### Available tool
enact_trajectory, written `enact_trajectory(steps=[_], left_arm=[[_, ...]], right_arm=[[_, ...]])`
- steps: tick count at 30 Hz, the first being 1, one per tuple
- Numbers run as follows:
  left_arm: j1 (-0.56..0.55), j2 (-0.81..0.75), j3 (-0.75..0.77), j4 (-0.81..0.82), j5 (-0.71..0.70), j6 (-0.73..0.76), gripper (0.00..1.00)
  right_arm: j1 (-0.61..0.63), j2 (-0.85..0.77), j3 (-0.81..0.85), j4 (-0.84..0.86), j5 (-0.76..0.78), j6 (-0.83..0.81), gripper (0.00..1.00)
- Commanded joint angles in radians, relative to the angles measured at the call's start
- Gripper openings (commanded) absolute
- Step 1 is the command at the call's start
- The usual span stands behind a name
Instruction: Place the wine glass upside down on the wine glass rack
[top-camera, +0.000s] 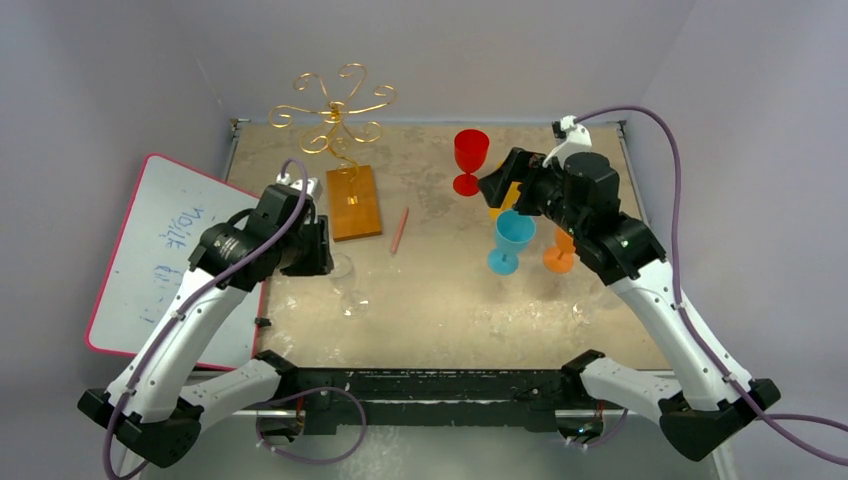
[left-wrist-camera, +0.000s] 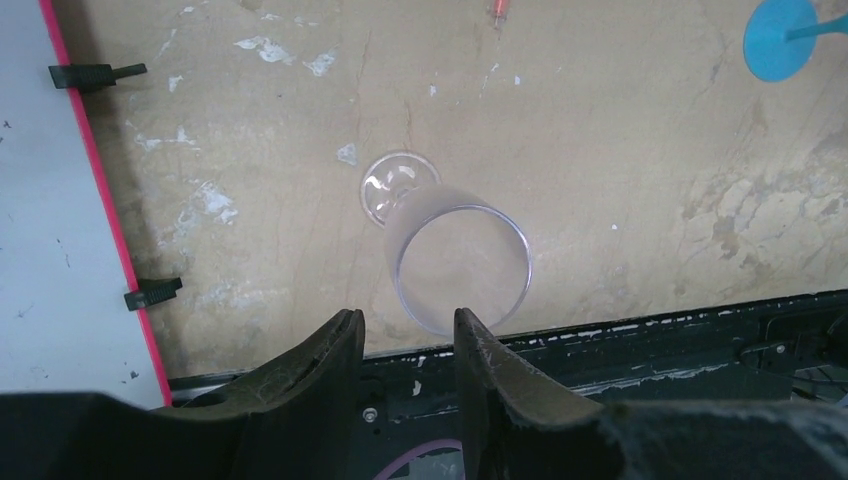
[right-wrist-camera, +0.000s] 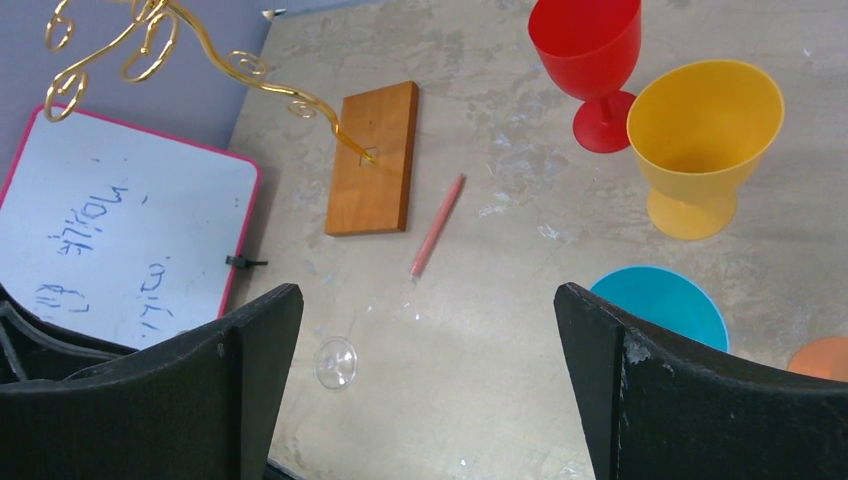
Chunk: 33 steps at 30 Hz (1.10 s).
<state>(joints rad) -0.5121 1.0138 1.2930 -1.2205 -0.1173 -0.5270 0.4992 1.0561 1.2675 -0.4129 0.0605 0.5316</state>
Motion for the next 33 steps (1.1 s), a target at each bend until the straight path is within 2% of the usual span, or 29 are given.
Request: enact_trajectory(steps=[1, 9, 12, 17, 20, 25, 33], left_arm=[[-0.003, 0.011, -0.014, 0.034, 0.021, 0.032, 0.36], [-0.003, 0.017, -0.093, 0.093, 0.008, 0.023, 0.31], [-0.003, 0.038, -0.092, 0.092, -0.002, 0.022, 0.21], [-0.003, 0.043, -0.081, 0.101, -0.005, 0.019, 0.11], [-0.003, 0.048, -0.07, 0.092, -0.012, 0.021, 0.0], [-0.003, 0.049, -0.035, 0.077, -0.036, 0.021, 0.0], [-0.003, 0.031, 0.015, 0.054, -0.06, 0.021, 0.0]], right_arm=[[0.005, -0.012, -0.019, 0.053, -0.005, -0.01, 0.98], [0.005, -0.016, -0.011, 0.043, -0.008, -0.027, 0.98], [0.005, -0.026, -0.012, 0.038, 0.028, -0.042, 0.98], [0.005, -0.052, -0.02, 0.037, 0.044, -0.054, 0.97], [0.005, -0.078, -0.052, 0.06, 0.07, -0.053, 0.95], [0.006, -0.119, -0.089, 0.14, 0.093, -0.104, 0.93], [0.005, -0.126, -0.145, 0.284, -0.053, -0.214, 0.88]])
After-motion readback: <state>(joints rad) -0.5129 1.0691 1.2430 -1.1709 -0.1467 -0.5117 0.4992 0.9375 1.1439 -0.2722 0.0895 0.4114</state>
